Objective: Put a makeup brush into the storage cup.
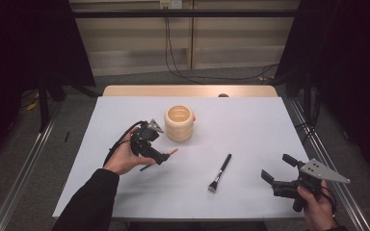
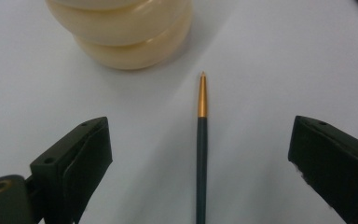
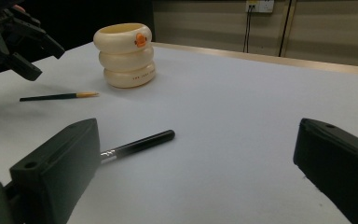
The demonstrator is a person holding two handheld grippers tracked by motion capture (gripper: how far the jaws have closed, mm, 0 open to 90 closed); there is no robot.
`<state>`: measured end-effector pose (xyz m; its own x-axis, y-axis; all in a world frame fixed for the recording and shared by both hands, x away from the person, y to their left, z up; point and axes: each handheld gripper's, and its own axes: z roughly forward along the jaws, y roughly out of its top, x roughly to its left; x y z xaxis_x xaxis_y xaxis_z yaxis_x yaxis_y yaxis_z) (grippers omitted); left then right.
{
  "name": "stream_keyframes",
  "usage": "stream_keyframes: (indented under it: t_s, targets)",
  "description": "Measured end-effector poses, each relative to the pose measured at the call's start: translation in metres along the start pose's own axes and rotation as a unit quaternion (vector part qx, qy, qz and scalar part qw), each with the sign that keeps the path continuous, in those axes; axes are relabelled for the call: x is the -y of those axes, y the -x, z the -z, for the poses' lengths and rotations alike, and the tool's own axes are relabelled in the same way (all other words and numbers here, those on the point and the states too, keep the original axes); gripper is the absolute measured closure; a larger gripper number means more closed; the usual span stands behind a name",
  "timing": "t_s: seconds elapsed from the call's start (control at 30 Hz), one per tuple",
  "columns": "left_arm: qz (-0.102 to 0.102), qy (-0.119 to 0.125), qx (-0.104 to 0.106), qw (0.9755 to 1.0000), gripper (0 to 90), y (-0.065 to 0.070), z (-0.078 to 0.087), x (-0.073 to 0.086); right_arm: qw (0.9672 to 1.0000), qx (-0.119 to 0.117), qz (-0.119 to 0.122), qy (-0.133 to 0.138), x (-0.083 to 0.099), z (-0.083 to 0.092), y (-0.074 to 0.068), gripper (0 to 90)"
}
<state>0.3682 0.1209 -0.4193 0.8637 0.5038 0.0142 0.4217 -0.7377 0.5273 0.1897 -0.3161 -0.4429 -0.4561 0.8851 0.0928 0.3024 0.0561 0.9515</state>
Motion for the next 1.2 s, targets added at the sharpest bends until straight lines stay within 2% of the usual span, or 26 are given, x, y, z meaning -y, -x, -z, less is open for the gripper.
stream_keyframes:
  t_s: [0.03, 0.07, 0.13, 0.2, 0.33, 0.37, 0.47, 0.57, 0.63, 0.67, 0.73, 0.9, 0.93, 1.0, 1.07, 1.1, 1.13, 1.17, 1.2]
  targets:
    - [0.010, 0.000, 0.000, 1.0000, 7.7, 0.001, -0.002, 0.000, 1.0000, 0.000, -0.001, 0.000, 0.000, 0.000, 0.000, 0.2]
    - [-0.002, -0.006, -0.003, 1.0000, 9.0, 0.000, -0.003, 0.000, 1.0000, 0.000, 0.000, 0.001, 0.000, 0.000, 0.000, 0.2]
    - [-0.003, -0.019, -0.006, 0.9998, 11.0, 0.000, -0.007, -0.001, 1.0000, 0.000, 0.000, 0.000, 0.000, 0.000, 0.000, 0.2]
    - [0.012, -0.029, -0.004, 0.9995, 12.2, 0.000, -0.011, -0.002, 1.0000, 0.000, 0.001, 0.001, 0.000, 0.000, 0.000, 0.2]
    - [-0.006, -0.053, -0.013, 0.9985, 15.1, 0.000, -0.015, -0.006, 1.0000, -0.001, 0.002, 0.001, 0.000, 0.000, 0.000, 0.2]
    - [-0.015, -0.061, -0.015, 0.9979, 18.0, 0.000, -0.015, -0.007, 1.0000, 0.000, 0.002, 0.001, 0.000, 0.000, 0.000, 0.4]
    - [-0.020, -0.075, -0.006, 0.9970, 22.1, 0.000, -0.018, -0.009, 1.0000, -0.001, 0.002, 0.000, 0.000, 0.000, 0.000, 0.3]
    - [-0.014, -0.089, 0.005, 0.9959, 27.6, 0.001, -0.021, -0.011, 1.0000, -0.001, -0.001, 0.000, 0.000, 0.000, 0.000, 0.2]
    - [-0.015, -0.097, 0.002, 0.9951, 34.8, 0.001, -0.025, -0.011, 1.0000, -0.002, 0.001, -0.001, 0.000, 0.000, 0.000, 0.1]
    - [-0.011, -0.100, 0.003, 0.9949, 34.8, 0.000, -0.026, -0.011, 1.0000, -0.002, 0.001, -0.001, 0.000, 0.000, 0.000, 0.1]
    - [-0.005, -0.105, 0.007, 0.9945, 39.1, -0.003, -0.027, -0.010, 1.0000, -0.001, -0.002, -0.002, 0.000, 0.000, 0.000, 0.1]
    - [-0.004, -0.111, 0.019, 0.9937, 48.7, -0.005, -0.029, -0.011, 1.0000, -0.004, -0.002, -0.005, 0.000, 0.000, -0.001, 0.2]
    - [0.000, -0.103, 0.018, 0.9945, 48.7, -0.005, -0.031, -0.011, 1.0000, -0.004, -0.002, -0.005, 0.000, 0.000, -0.001, 0.2]
    - [-0.002, -0.108, 0.028, 0.9938, 52.5, -0.005, -0.033, -0.011, 1.0000, -0.005, -0.002, -0.005, 0.000, -0.001, -0.001, 0.2]
    - [-0.007, -0.111, 0.026, 0.9935, 58.5, -0.004, -0.035, -0.012, 1.0000, -0.005, -0.002, -0.005, 0.001, 0.000, -0.001, 0.1]
    - [-0.010, -0.107, 0.024, 0.9939, 58.5, -0.004, -0.036, -0.012, 1.0000, -0.005, -0.002, -0.005, 0.001, 0.000, -0.001, 0.1]
    - [-0.011, -0.115, 0.031, 0.9929, 60.6, -0.004, -0.035, -0.014, 1.0000, -0.006, -0.002, -0.005, 0.001, 0.000, -0.001, 0.2]
    - [-0.008, -0.108, 0.024, 0.9938, 62.7, -0.003, -0.037, -0.014, 1.0000, -0.006, -0.002, -0.005, 0.001, 0.000, -0.001, 0.2]
    - [-0.012, -0.110, 0.026, 0.9935, 65.7, -0.003, -0.037, -0.015, 1.0000, -0.006, -0.001, -0.005, 0.001, -0.001, -0.001, 0.2]
